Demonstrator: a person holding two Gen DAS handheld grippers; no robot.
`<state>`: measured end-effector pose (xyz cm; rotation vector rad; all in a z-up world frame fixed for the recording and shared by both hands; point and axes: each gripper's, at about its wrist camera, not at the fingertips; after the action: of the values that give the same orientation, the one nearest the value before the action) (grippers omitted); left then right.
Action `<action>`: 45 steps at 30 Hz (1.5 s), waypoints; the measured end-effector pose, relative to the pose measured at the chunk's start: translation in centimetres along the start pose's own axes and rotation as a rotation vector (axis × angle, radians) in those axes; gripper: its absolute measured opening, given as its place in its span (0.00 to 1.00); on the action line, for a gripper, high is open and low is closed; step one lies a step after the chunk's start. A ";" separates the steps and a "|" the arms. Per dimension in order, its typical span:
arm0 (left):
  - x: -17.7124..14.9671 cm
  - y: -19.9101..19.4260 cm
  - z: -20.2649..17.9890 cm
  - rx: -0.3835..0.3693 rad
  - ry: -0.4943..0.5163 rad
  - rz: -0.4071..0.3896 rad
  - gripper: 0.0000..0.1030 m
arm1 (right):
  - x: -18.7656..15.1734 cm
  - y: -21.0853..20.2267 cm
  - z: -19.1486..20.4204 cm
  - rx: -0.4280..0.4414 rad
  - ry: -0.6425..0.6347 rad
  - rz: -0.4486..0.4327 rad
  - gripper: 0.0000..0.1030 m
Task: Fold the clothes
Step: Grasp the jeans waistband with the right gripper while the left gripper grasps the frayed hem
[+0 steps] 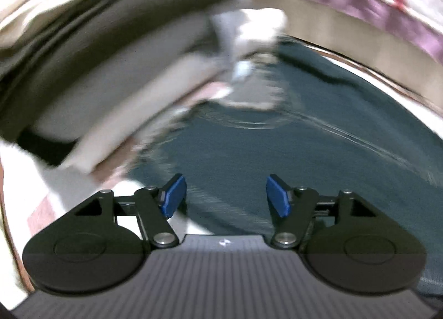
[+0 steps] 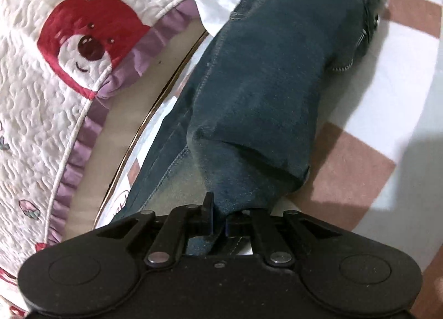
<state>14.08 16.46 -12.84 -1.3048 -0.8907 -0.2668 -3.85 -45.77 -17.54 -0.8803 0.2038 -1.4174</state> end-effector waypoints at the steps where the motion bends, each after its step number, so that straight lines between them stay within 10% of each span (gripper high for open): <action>1: -0.1 -0.1 1.3 -0.013 -0.048 0.003 0.63 | -0.1 0.2 0.0 -0.003 -0.005 0.001 0.13; 8: -1.1 0.3 5.7 -0.165 -0.255 0.025 0.63 | -0.9 1.4 0.9 -0.013 -0.042 0.016 0.31; 17: 0.4 2.1 2.2 -0.119 -0.159 -0.007 0.75 | -0.9 0.8 2.0 0.083 -0.110 0.003 0.50; 19: 0.9 2.2 1.4 -0.063 -0.079 -0.026 0.13 | -0.8 0.4 2.3 0.105 -0.135 -0.013 0.38; 20: 1.2 1.6 1.1 -0.060 -0.037 -0.052 0.09 | -0.7 0.2 2.4 0.116 -0.147 -0.020 0.11; 21: 1.5 0.9 0.8 -0.064 0.003 -0.082 0.09 | -0.7 0.0 2.5 0.127 -0.159 -0.028 0.09; 25: 2.0 -1.9 0.2 -0.045 0.077 -0.179 0.09 | -0.6 -1.4 4.2 0.100 -0.286 -0.111 0.08; 33: 1.4 0.7 1.4 0.013 0.048 -0.075 0.09 | -0.2 -0.4 3.8 -0.033 -0.290 0.036 0.06; 37: 1.4 0.4 0.6 0.044 0.105 -0.064 0.14 | 0.3 -0.5 3.5 -0.058 -0.263 0.118 0.32; 40: 1.1 -1.5 -1.0 0.081 0.210 -0.093 0.37 | 1.6 -2.7 3.0 0.040 -0.194 0.178 0.47; 45: 0.8 -6.2 -5.3 0.011 0.318 -0.210 0.46 | 7.2 -6.8 0.4 0.096 -0.071 0.017 0.51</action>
<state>12.89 10.08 -7.82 -1.1197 -0.7544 -0.6150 -7.41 -51.50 -10.31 -0.8461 0.0888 -1.3663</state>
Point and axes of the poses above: each gripper's, at about its wrist camera, not at the fingertips, and y roughly the way its jaws point, z to its left, x to its top, and after that the axes turned 4 degrees about -z, right-handed
